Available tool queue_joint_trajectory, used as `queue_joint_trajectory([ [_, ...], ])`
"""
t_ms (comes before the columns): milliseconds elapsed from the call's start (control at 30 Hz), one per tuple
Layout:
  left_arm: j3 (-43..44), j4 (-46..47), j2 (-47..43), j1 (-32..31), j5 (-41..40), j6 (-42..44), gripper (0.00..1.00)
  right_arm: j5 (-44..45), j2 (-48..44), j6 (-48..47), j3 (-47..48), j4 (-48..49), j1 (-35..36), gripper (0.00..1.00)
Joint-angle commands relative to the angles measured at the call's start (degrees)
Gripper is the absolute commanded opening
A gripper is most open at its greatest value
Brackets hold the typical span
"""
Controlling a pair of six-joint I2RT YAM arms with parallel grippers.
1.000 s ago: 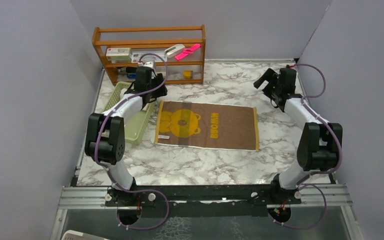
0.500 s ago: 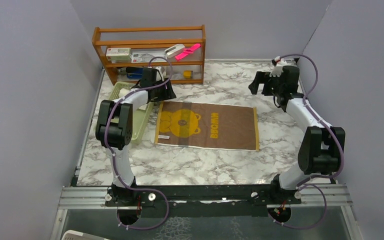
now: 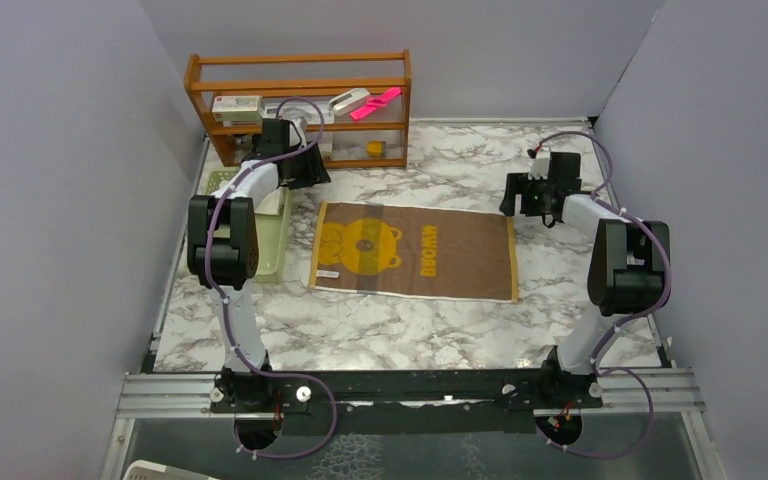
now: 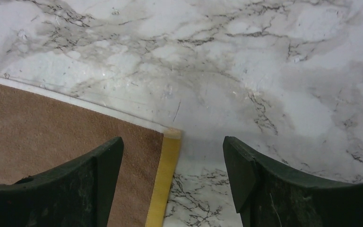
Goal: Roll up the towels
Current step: Fold the towel at the center of the board.
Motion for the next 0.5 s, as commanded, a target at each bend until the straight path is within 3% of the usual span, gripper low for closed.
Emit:
queue_joint_trajectory([
  [0, -0.87, -2.64, 1.03, -0.43, 1.36, 1.44, 0.54, -0.96, -0.04, 0.89, -0.13, -2.51, -0.47, 0.75],
  [167, -0.89, -3.11, 0.44, -0.54, 1.22, 1.12, 0.52, -3.50, 0.99, 2.21, -1.31, -2.58, -0.47, 0.65],
  [467, -2.14, -3.38, 0.33, -1.79, -0.42, 1.21, 0.50, 0.25, 3.82, 1.54, -0.11, -4.42, -0.01, 0.56],
])
